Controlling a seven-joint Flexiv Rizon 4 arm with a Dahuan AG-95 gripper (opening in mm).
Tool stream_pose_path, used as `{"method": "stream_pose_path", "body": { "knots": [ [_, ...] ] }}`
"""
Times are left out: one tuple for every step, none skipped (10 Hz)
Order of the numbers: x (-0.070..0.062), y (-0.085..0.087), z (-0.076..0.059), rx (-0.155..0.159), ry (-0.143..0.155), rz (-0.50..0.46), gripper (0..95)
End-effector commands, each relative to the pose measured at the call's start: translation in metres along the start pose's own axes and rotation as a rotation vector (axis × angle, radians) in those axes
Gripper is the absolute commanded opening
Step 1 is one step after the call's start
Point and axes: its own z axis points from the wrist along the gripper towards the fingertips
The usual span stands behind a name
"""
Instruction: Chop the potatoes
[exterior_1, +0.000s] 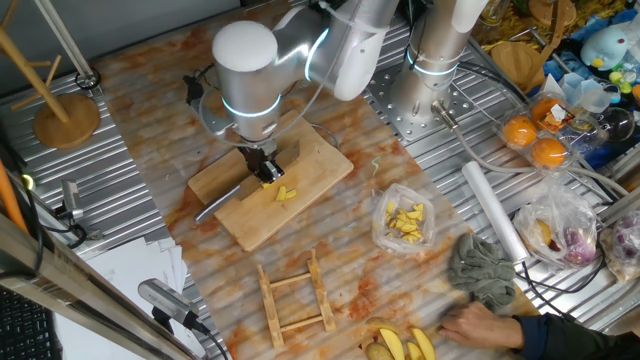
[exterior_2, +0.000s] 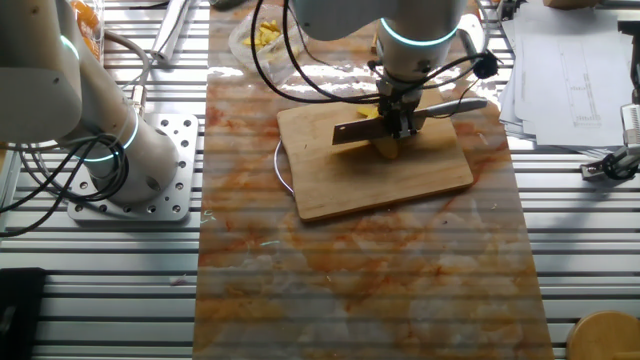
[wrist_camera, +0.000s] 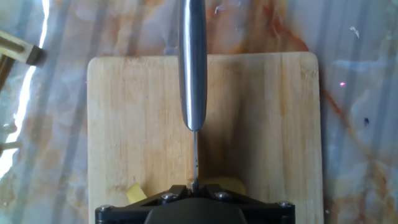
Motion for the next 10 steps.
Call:
{"method": "stream_pose_path", "body": {
  "knots": [
    [0.003,-0.001,0.061,0.000,-0.002,-0.002,0.0],
    [0.003,-0.001,0.058,-0.007,-0.005,-0.001,0.0],
    [0.002,-0.001,0.049,-0.023,-0.010,0.005,0.0],
    [0.001,0.000,0.041,-0.042,-0.011,0.014,0.0],
    [0.002,0.001,0.032,-0.053,-0.009,0.017,0.0],
    [0.004,0.002,0.025,-0.060,-0.004,0.020,0.0],
    [0.005,0.006,0.007,-0.048,0.010,0.019,0.0],
    [0.004,0.008,-0.001,-0.026,0.012,0.015,0.0],
    [0.003,0.008,-0.002,-0.030,0.008,0.023,0.0],
    [0.003,0.008,-0.001,-0.031,0.010,0.022,0.0]
  ]
}}
